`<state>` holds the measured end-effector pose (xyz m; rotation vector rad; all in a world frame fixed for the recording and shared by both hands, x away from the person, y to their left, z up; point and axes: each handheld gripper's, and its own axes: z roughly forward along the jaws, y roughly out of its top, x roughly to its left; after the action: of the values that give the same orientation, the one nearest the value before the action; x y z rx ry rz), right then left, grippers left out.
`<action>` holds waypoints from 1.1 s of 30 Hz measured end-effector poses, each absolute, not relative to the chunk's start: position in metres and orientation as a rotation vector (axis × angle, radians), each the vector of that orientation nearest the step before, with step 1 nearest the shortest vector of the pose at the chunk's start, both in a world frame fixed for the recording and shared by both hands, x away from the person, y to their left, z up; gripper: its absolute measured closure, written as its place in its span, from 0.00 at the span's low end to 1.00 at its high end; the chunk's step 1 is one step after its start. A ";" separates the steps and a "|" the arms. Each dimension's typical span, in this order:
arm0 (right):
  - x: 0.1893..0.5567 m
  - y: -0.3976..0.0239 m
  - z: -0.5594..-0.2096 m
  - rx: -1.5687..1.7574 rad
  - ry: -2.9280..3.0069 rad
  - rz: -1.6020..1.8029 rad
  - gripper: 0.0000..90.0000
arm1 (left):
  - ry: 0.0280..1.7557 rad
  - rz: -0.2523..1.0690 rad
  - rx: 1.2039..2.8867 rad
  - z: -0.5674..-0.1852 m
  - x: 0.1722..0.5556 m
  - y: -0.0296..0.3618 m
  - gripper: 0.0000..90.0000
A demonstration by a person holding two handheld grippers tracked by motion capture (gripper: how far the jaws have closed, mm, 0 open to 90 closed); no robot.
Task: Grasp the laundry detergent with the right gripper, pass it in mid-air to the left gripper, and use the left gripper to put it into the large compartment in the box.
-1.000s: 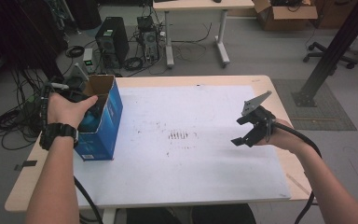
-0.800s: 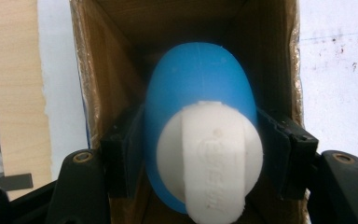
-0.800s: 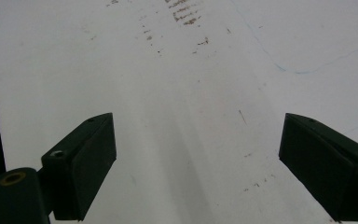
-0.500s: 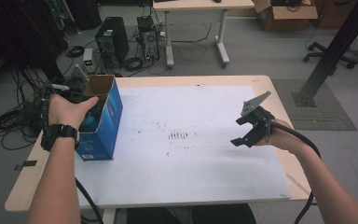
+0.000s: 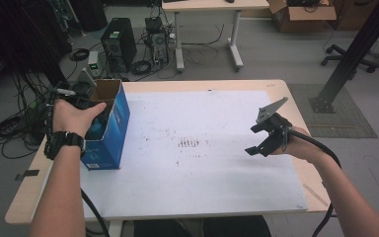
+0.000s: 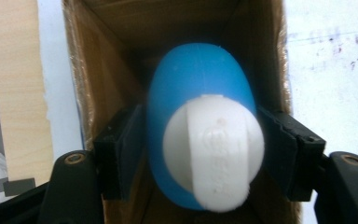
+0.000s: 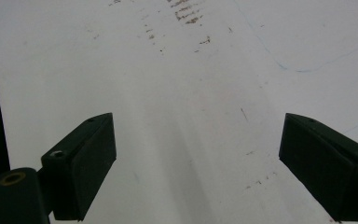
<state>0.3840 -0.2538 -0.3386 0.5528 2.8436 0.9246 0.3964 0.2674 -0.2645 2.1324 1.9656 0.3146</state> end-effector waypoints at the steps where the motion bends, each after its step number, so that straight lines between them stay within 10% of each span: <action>1: 0.384 -0.254 -0.339 0.553 2.844 0.925 0.12 | 1.963 0.322 2.126 -0.262 0.396 0.267 0.38; 33: 0.375 -0.250 -0.327 0.536 2.839 0.940 0.10 | 1.502 0.316 2.472 -0.223 0.382 0.151 0.16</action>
<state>0.3751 -0.2499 -0.3274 0.5363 2.8386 0.9396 0.3823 0.1509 -0.2232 2.4715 1.5018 0.3164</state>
